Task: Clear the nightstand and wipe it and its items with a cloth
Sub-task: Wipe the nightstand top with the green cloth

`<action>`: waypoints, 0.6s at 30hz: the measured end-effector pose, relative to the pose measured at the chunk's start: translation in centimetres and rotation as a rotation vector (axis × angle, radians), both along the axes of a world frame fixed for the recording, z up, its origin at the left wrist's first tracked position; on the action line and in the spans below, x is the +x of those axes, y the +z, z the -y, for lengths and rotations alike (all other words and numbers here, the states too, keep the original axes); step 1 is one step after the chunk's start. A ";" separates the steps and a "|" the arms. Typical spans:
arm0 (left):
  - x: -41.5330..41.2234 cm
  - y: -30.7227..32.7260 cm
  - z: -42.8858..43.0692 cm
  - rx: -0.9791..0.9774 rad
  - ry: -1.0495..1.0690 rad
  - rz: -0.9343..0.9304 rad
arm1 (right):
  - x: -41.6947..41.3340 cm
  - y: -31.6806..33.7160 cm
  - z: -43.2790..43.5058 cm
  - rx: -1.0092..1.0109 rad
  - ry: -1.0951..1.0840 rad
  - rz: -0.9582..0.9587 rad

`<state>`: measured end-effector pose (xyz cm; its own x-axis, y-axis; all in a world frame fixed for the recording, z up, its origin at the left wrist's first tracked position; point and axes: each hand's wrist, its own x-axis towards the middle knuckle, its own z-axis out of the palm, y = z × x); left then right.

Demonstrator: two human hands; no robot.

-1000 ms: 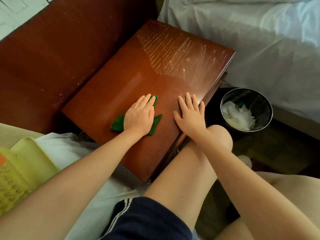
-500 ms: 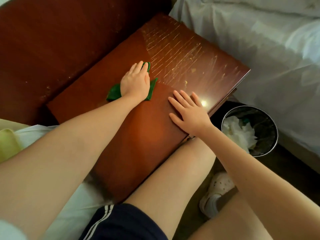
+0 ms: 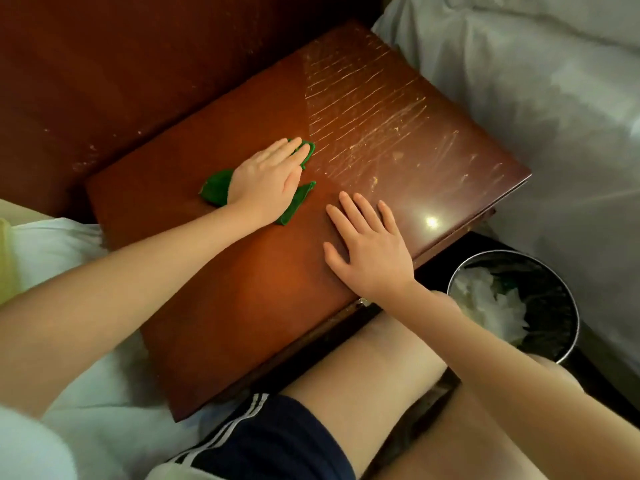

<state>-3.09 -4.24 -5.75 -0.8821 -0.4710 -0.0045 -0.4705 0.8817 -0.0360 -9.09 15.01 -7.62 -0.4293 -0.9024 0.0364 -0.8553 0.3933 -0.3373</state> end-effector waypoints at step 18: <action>2.7 -0.6 2.0 0.017 -0.278 -0.086 | -0.4 -2.0 0.6 -0.224 0.035 -0.221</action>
<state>-0.36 -6.27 -6.32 -0.9748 -0.2118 0.0697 -0.2116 0.9773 0.0098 -9.52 14.43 -9.57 -0.3576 -0.8757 0.3245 -0.9293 0.2991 -0.2167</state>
